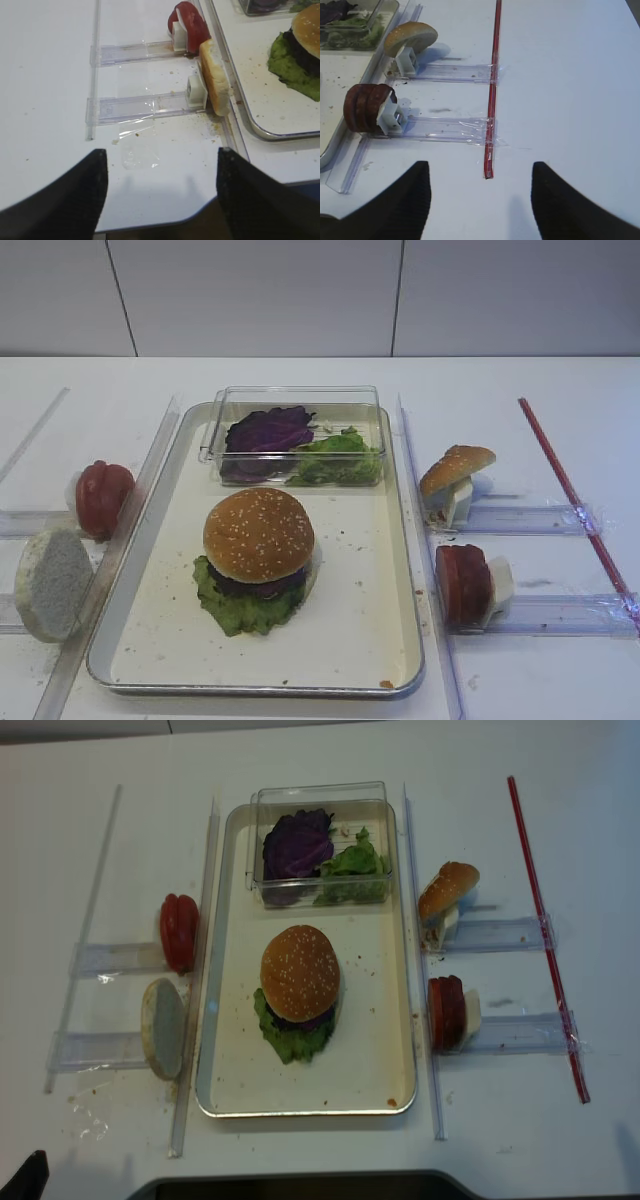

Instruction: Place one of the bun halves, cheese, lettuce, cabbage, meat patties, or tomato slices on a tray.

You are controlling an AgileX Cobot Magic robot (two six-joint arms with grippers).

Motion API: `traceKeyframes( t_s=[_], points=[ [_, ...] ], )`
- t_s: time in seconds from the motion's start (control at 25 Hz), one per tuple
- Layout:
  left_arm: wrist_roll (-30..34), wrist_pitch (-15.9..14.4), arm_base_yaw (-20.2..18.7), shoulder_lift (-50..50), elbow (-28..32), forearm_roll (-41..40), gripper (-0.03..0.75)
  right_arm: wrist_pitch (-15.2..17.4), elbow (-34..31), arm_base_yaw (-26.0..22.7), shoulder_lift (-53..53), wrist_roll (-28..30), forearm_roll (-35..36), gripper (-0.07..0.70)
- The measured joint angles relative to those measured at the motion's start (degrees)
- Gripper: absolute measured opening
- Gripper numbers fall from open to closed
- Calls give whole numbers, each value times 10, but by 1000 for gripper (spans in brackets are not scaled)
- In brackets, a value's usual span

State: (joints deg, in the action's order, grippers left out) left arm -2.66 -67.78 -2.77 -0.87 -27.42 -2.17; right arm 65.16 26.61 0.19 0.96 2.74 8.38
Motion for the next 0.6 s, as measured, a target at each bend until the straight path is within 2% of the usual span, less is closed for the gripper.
traceKeyframes(
  t_s=[0.6],
  points=[
    [0,0,0,0,0,0,428,0,0,0,0,1,0,457]
  ],
)
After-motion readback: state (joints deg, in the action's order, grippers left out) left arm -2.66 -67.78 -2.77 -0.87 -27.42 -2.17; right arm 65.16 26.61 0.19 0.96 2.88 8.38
